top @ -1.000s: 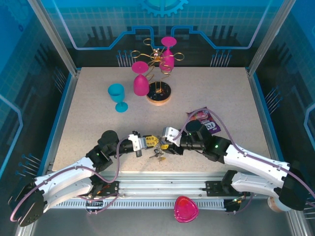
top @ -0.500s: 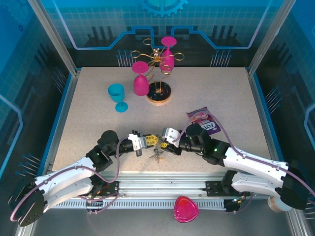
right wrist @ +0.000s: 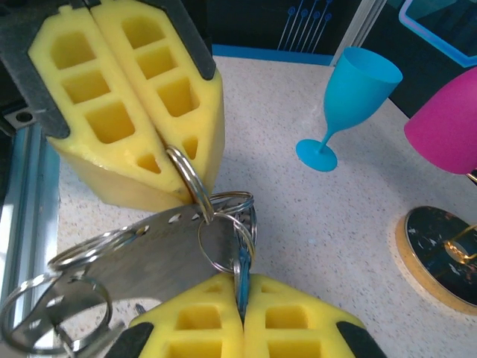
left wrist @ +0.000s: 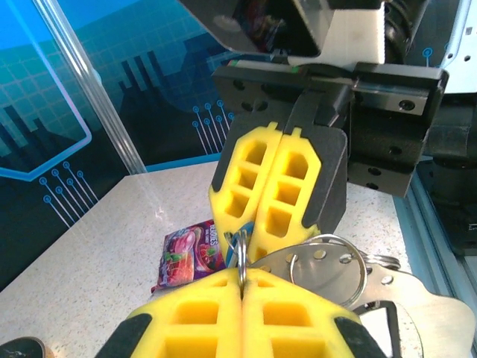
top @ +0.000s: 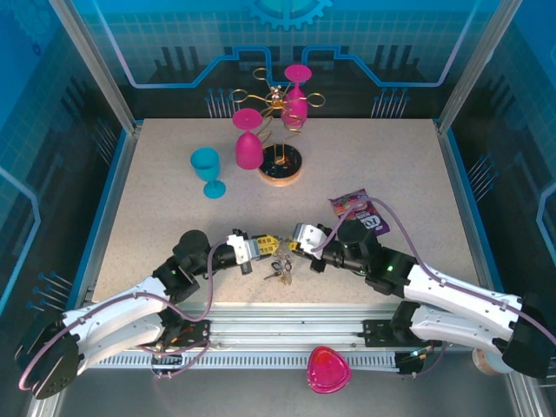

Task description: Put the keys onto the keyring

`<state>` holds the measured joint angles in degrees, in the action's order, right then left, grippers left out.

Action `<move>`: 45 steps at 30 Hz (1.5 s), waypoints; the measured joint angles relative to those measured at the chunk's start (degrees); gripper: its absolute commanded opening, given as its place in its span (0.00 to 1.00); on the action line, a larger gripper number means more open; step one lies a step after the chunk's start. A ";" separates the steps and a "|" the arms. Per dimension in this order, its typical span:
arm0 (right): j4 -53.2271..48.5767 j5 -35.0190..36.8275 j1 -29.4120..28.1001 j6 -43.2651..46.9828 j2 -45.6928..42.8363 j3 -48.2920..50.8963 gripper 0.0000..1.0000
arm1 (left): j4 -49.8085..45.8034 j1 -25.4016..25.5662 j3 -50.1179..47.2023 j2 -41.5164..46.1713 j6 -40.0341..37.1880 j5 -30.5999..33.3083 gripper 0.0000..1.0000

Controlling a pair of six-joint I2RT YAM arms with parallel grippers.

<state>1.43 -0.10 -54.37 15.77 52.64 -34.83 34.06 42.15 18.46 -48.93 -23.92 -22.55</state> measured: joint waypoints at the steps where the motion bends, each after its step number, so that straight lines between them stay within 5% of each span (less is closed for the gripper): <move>1: -1.31 0.48 -0.07 0.66 -0.13 -0.59 0.00 | -0.11 0.00 0.00 -0.11 0.00 0.24 0.00; 14: -18.29 1.70 -0.94 8.13 3.21 -14.19 0.00 | 0.98 0.00 0.00 -0.94 -0.15 1.42 0.00; 22: -24.72 5.03 -1.22 11.63 6.99 -21.16 0.00 | -0.31 -1.05 0.00 -0.96 0.07 4.15 0.68; 28: -26.38 6.60 -1.05 13.31 12.44 -26.49 0.00 | -3.80 -1.86 -0.02 5.05 1.90 9.09 0.90; 38: -24.72 4.11 -4.09 11.61 22.88 -36.41 0.00 | -5.62 -2.58 -1.62 22.47 8.79 35.63 0.96; 45: -14.12 -0.68 -6.62 4.22 31.19 -39.80 0.00 | -6.67 -3.32 -2.25 28.17 12.46 56.30 0.96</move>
<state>-12.69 -0.78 -60.99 19.99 83.83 -74.63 27.40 38.83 16.21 -20.75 -11.46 33.76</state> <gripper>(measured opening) 0.063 0.957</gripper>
